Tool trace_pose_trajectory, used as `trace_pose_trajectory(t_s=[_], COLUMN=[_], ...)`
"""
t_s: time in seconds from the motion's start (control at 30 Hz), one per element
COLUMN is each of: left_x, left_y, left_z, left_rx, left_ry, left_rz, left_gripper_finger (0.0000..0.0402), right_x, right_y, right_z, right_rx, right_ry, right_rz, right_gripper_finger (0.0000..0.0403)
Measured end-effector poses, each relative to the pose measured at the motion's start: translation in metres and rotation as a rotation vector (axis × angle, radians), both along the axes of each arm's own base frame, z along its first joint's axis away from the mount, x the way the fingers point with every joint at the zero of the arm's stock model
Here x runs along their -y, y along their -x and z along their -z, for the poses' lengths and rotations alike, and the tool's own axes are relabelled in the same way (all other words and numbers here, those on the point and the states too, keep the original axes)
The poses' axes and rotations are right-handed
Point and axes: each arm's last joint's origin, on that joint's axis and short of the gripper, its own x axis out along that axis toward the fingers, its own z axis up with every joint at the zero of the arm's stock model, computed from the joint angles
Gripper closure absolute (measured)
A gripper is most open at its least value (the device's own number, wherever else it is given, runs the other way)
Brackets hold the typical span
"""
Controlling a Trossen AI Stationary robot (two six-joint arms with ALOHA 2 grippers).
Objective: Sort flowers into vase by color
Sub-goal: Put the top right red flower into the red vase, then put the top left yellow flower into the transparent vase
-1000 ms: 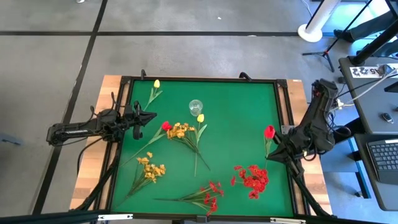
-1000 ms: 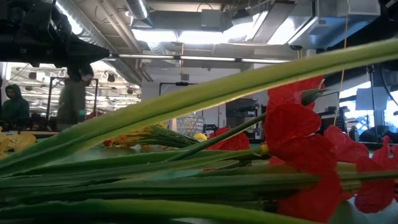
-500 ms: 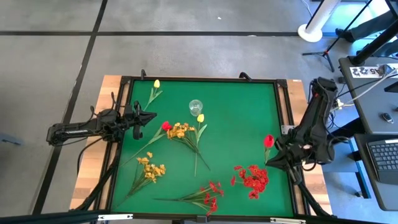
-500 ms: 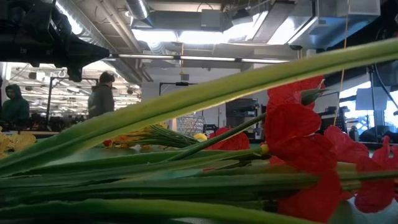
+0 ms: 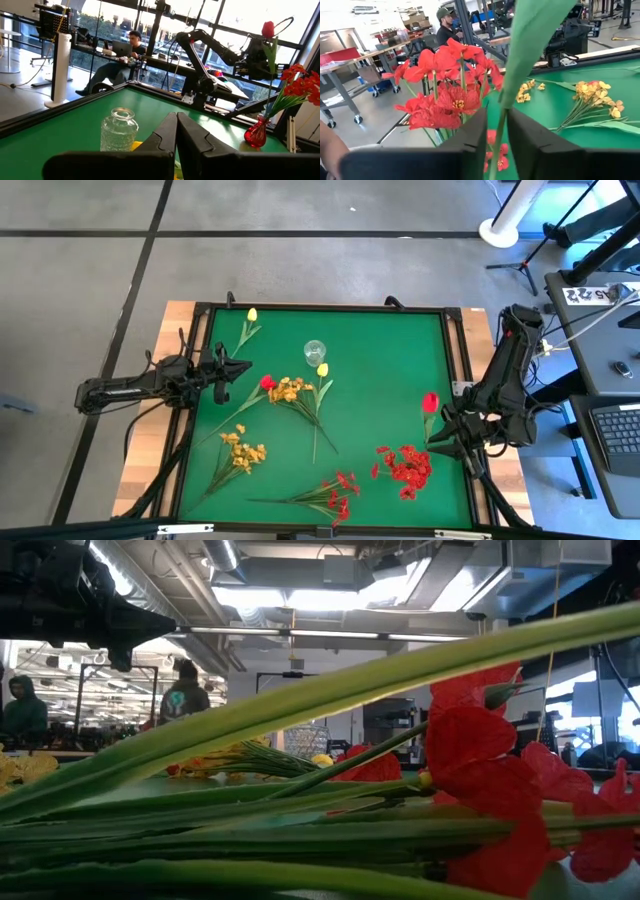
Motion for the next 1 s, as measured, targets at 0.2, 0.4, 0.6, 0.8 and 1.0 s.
trace_pose_trajectory(t_s=[0.2, 0.4, 0.6, 0.8, 1.0], left_x=[0.0, 0.0, 0.0, 0.0, 0.0], left_y=[0.0, 0.0, 0.0, 0.0, 0.0], left_z=[0.0, 0.0, 0.0, 0.0, 0.0], left_rx=[0.0, 0.0, 0.0, 0.0, 0.0], left_ry=[0.0, 0.0, 0.0, 0.0, 0.0], left_rz=[0.0, 0.0, 0.0, 0.0, 0.0], left_gripper_finger=[0.0397, 0.0397, 0.0397, 0.0397, 0.0397], right_x=[0.002, 0.009, 0.016, 0.025, 0.029], right_y=[0.002, 0.005, 0.008, 0.011, 0.013], right_z=[0.009, 0.015, 0.022, 0.039, 0.045], right_rx=[-0.079, -0.159, -0.235, -0.387, -0.452], right_ry=[-0.01, -0.043, -0.05, -0.039, -0.053], right_rz=[-0.061, -0.101, -0.106, -0.062, -0.033], right_gripper_finger=[0.0222, 0.0164, 0.0144, 0.0143, 0.0144])
